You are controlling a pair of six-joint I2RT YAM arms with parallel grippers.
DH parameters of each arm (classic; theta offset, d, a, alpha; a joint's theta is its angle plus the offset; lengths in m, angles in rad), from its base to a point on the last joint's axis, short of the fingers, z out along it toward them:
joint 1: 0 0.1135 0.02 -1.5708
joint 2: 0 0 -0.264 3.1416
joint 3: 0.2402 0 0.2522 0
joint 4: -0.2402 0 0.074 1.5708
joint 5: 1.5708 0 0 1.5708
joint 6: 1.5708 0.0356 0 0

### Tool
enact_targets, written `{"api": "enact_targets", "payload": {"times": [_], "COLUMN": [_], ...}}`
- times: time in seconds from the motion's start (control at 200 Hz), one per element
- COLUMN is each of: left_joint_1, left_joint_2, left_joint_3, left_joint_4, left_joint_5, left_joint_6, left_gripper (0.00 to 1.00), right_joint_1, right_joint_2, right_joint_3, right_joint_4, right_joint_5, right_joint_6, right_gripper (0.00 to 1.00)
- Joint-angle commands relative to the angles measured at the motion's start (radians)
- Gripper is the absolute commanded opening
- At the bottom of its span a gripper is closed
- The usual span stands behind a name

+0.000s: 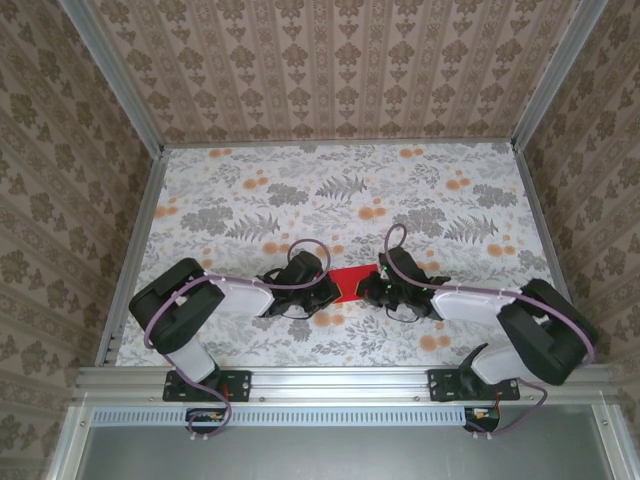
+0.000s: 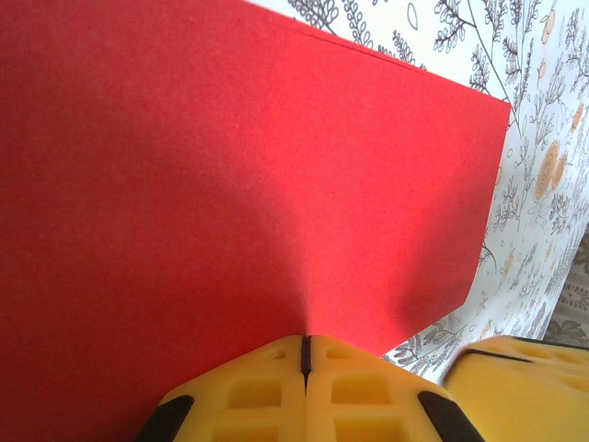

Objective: Fold a paper plane with a square sheet of paper (pick it up from the middle)
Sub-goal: Fold the square sheet of paper in half at the center of the table.

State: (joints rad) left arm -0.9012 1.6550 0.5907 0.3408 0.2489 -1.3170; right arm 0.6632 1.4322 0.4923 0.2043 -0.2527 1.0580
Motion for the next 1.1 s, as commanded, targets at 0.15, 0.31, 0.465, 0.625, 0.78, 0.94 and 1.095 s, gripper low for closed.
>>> {"api": "enact_targets", "payload": {"times": [0.15, 0.31, 0.465, 0.625, 0.78, 0.94, 1.095], "left_joint_1": [0.015, 0.018, 0.025, 0.031, 0.041, 0.065, 0.086], "left_joint_2": [0.048, 0.05, 0.05, 0.051, 0.051, 0.052, 0.075], "left_joint_3": [-0.018, -0.02, -0.041, -0.045, -0.027, 0.003, 0.077], "left_joint_4": [-0.179, -0.187, -0.175, -0.165, -0.192, -0.221, -0.296], "left_joint_5": [-0.046, -0.046, -0.051, -0.046, -0.045, -0.032, -0.003], "left_joint_6": [-0.004, -0.007, -0.023, -0.013, 0.04, 0.144, 0.292], "left_gripper": [0.0, 0.0, 0.0, 0.0, 0.0, 0.0, 0.0], "right_joint_1": [0.022, -0.004, -0.098, -0.216, -0.22, -0.165, -0.085], "right_joint_2": [0.111, 0.119, 0.043, -0.066, -0.144, -0.22, -0.135], "right_joint_3": [0.021, -0.036, -0.123, -0.153, -0.088, -0.045, -0.003], "right_joint_4": [0.101, 0.061, -0.019, -0.166, -0.231, -0.174, -0.083], "right_joint_5": [0.0, 0.058, 0.1, 0.119, 0.093, 0.069, 0.047], "right_joint_6": [0.037, 0.042, 0.029, -0.001, -0.026, -0.012, 0.004], "right_gripper": [0.0, 0.0, 0.0, 0.0, 0.0, 0.0, 0.0]}}
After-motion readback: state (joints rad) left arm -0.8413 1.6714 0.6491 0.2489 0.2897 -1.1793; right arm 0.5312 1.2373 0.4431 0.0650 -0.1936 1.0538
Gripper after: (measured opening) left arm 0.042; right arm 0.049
